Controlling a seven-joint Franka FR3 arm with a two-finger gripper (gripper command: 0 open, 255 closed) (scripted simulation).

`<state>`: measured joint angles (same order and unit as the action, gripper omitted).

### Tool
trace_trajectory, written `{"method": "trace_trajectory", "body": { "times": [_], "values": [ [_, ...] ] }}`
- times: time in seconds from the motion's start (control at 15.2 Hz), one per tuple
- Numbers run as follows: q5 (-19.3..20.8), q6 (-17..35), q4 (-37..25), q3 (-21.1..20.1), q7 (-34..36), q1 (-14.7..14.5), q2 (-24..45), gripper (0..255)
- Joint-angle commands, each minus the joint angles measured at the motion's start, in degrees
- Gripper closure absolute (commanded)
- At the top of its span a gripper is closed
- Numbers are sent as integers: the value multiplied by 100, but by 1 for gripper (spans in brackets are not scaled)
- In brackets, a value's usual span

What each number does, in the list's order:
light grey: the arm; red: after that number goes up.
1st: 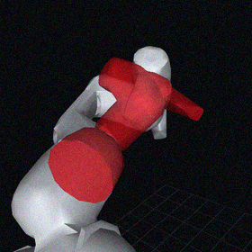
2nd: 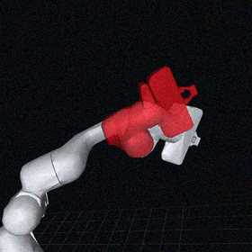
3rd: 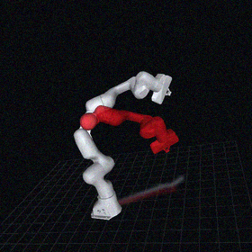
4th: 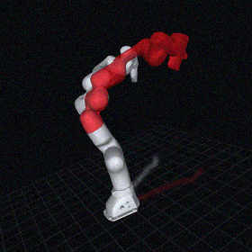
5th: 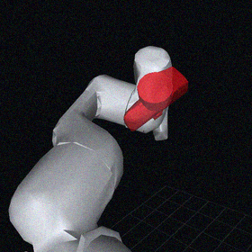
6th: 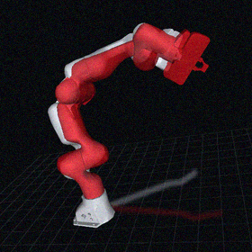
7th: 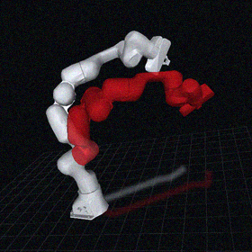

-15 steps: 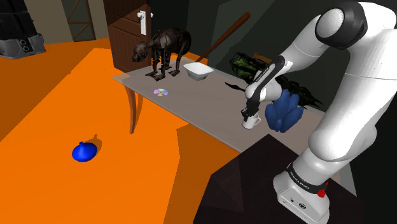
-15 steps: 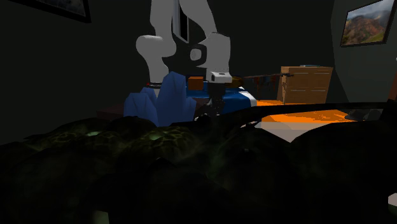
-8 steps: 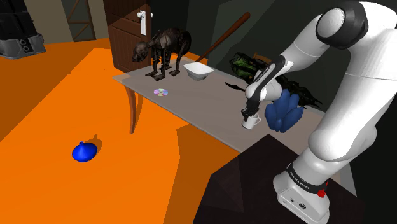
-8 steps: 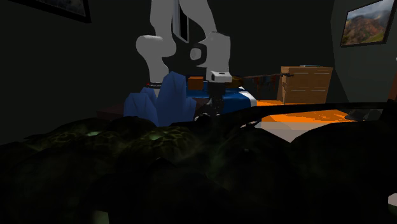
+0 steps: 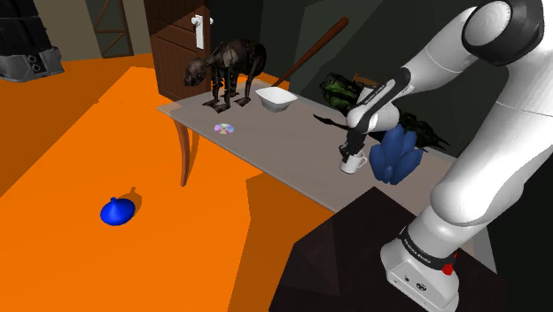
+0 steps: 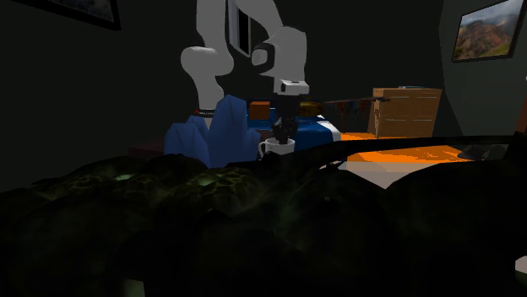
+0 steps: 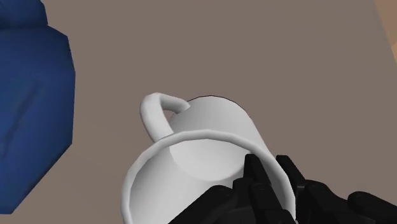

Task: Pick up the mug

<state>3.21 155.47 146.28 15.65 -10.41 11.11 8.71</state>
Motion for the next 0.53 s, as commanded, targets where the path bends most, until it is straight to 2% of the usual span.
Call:
{"method": "trace_trajectory", "body": {
  "times": [0.0,0.33,0.46],
  "values": [
    [78,-166,6,30,51,-22,-174,255],
    [247,-590,-13,72,152,-44,-590,255],
    [252,-603,-14,72,155,-43,-602,255]
  ]
}}
